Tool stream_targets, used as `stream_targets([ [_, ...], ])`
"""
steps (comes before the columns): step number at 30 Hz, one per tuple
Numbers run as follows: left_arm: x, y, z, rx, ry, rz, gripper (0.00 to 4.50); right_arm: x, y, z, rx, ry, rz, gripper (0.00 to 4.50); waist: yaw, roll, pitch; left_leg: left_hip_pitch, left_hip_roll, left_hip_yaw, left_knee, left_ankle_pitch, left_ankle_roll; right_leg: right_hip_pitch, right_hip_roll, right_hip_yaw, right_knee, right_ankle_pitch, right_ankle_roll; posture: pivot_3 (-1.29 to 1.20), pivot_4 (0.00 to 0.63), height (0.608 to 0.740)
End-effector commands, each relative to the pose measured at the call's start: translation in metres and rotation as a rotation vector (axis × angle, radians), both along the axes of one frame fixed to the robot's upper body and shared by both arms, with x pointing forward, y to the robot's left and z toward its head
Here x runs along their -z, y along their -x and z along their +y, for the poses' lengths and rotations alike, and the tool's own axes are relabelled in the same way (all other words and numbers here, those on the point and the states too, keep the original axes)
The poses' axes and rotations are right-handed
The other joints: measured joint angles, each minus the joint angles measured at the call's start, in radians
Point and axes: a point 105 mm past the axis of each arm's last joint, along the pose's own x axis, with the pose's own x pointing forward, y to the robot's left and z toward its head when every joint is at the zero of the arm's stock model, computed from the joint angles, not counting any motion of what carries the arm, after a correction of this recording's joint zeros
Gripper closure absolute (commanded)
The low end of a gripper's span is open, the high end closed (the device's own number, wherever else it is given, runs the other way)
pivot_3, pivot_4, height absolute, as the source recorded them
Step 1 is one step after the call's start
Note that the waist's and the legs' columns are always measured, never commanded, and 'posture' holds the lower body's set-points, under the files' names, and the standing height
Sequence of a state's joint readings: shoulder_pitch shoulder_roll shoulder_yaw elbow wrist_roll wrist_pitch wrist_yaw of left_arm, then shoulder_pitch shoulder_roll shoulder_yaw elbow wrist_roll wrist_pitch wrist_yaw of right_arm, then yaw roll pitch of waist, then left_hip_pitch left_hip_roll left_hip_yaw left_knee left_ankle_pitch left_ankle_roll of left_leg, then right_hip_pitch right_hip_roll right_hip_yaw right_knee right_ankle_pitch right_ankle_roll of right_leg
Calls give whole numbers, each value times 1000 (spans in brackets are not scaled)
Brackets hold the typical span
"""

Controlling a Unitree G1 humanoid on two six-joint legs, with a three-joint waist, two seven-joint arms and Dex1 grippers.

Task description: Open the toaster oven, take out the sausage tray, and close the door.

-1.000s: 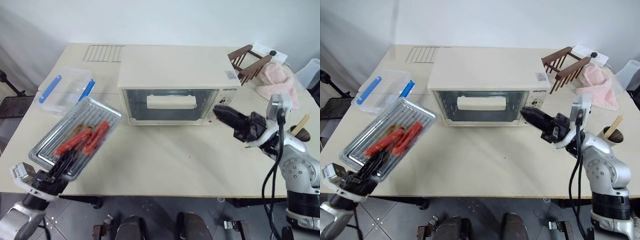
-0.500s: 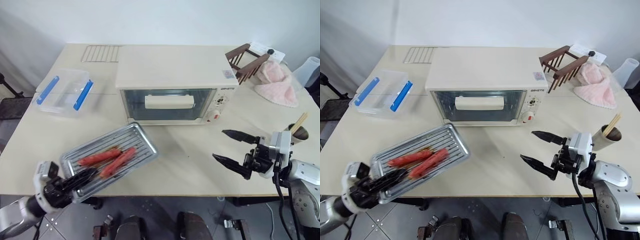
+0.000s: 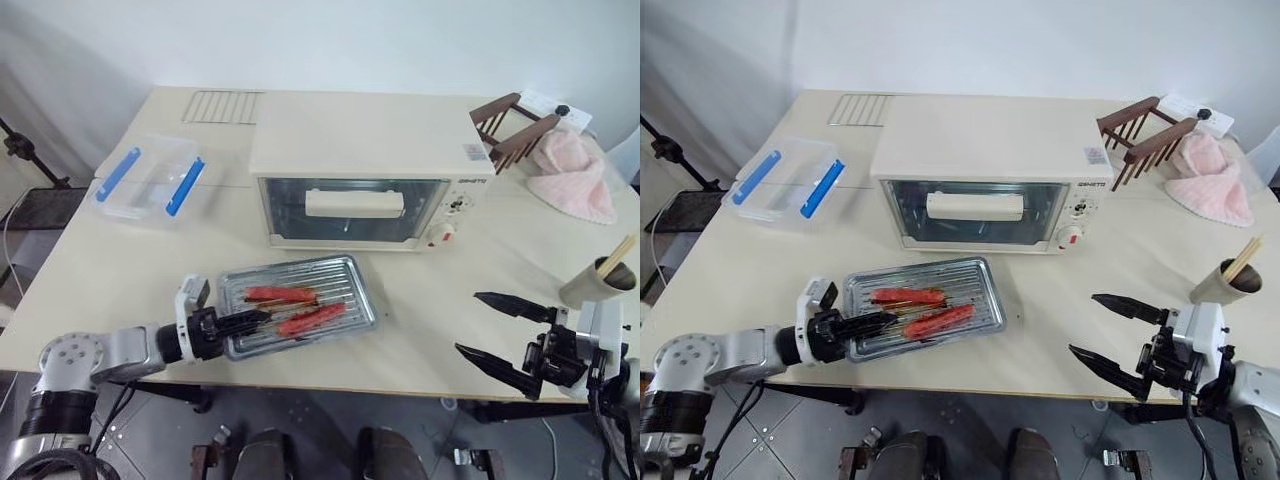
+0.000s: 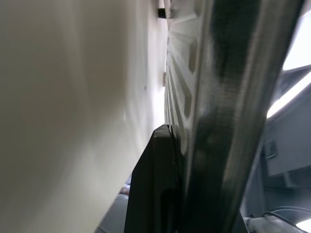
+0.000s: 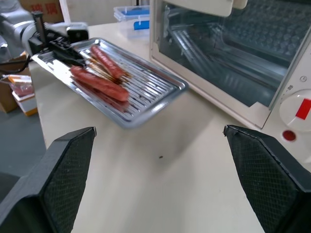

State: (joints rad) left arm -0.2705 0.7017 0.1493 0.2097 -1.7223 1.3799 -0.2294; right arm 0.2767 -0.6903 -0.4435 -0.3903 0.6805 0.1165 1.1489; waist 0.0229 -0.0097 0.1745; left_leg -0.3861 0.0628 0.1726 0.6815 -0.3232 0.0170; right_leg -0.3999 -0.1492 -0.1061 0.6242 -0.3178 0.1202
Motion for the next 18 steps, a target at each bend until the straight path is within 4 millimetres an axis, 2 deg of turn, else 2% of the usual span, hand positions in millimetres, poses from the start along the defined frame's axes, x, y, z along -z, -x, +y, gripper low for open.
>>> stream_targets([
  [1, 6, -4, -29, 93, -24, -30, 4500, -2, 9, -5, 19, 18, -44, 73, 11, 2, -1, 0, 0, -1, 0, 0, 0, 2, 0, -1, -1, 0, 0, 0, 150, 740],
  [4, 11, -3, -46, 173, -44, -17, 4500, 2, 17, -7, 30, 28, -39, 73, 33, 4, -2, 0, -1, -3, 0, 0, 1, 4, -2, 0, -3, 1, 1, 0, 150, 740],
  [9, 21, 0, -71, 296, -73, 41, 4500, 4, 28, -6, 37, 29, -33, 73, 40, 4, -3, 0, -8, -7, 0, 0, 2, 7, -3, 1, -4, 1, 1, 0, 150, 740],
  [14, 32, 0, -82, 344, -120, 94, 4500, 4, 34, -5, 39, 28, -29, 73, 45, 9, -5, 0, -11, -9, 0, 0, 4, 9, -5, 1, -5, 1, 1, 0, 150, 740],
  [18, 47, -5, -83, 332, -212, 121, 4500, 5, 35, -6, 41, 27, -26, 73, 53, 14, -9, 0, -15, -13, 0, 0, 7, 11, -8, 1, -5, 1, 1, 0, 150, 740],
])
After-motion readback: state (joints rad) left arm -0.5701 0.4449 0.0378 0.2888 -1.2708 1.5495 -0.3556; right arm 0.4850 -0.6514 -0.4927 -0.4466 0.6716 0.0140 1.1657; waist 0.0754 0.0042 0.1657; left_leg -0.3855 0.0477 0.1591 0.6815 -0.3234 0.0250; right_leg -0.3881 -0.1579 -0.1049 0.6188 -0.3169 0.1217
